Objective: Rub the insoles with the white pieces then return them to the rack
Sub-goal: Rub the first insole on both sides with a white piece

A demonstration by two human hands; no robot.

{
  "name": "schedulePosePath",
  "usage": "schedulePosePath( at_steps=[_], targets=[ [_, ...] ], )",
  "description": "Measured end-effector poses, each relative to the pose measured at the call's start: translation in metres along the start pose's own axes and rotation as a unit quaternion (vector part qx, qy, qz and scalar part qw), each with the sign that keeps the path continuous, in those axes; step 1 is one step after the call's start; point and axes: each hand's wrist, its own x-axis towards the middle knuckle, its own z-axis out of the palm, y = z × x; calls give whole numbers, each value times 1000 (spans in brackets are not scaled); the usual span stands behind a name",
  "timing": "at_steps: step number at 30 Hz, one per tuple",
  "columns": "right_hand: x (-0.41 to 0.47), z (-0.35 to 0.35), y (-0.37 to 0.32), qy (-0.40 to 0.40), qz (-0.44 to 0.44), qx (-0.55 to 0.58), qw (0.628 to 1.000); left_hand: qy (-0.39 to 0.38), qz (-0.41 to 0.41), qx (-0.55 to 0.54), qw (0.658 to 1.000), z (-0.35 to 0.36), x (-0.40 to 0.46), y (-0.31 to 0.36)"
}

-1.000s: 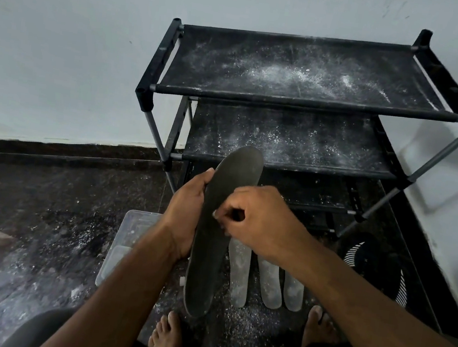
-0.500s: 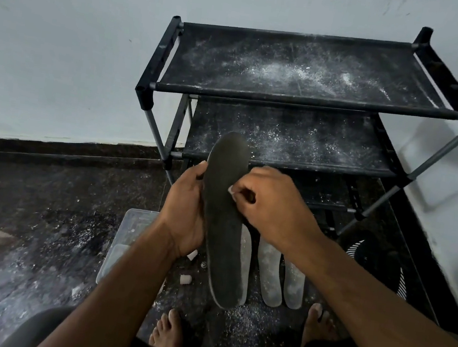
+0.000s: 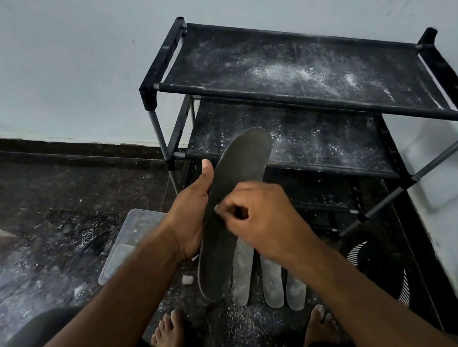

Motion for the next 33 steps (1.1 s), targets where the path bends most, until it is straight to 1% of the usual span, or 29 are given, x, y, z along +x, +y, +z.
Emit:
schedulePosePath(
  at_steps=[1, 2, 3, 4, 7, 8, 9, 12, 13, 14, 17, 20, 23, 26, 28, 31, 32, 33],
  targets=[
    [-1, 0, -3, -36, -10, 23, 999, 7, 2, -2, 1000, -1, 0, 1],
    [-2, 0, -5, -55, -20, 34, 998, 11, 4, -7, 1000, -3, 1, 1],
    [-2, 0, -4, -56, -26, 30, 998, 14, 5, -11, 1000, -3, 0, 2],
    [-1, -2, -2, -41, -25, 15, 999, 13, 5, -17, 1000, -2, 1, 3],
    [2, -2, 6, 55, -17, -51, 997, 8, 4, -18, 1000, 1, 1, 1],
    [2, -1, 4, 71, -19, -55, 996, 5, 4, -16, 1000, 2, 1, 1],
    [1, 0, 1, 66, -29, -42, 996, 4, 2, -11, 1000, 3, 0, 1],
    [-3, -1, -7, -28, -34, 66, 997, 14, 6, -2, 1000, 0, 0, 2],
    [-3, -2, -7, -46, -28, 75, 996, 14, 8, -4, 1000, -1, 0, 3],
    [-2, -3, -4, -43, -24, 48, 998, 11, 6, -8, 1000, -2, 1, 3],
    [3, -3, 7, 30, -3, -67, 997, 4, 1, -35, 999, -2, 4, 2],
    [4, -5, 10, 79, 13, -113, 990, -7, 7, -43, 999, 0, 3, 1],
    [5, -8, 14, 119, 25, -124, 985, -24, 12, -41, 999, 2, 1, 0],
    [7, -12, 15, 141, 46, -79, 986, -34, 8, -40, 999, 2, 0, -1],
    [6, -12, 11, 96, 28, -47, 994, -24, 11, -29, 999, 1, 2, -1],
    [1, -8, 1, -34, -2, -1, 999, -13, 14, -30, 999, -2, 2, 2],
    [1, -7, 0, -53, -8, 5, 999, -8, 16, -33, 999, -3, 3, 3],
    [2, -6, 1, -46, -14, -1, 999, -10, 20, -35, 999, -4, 4, 3]
  ],
)
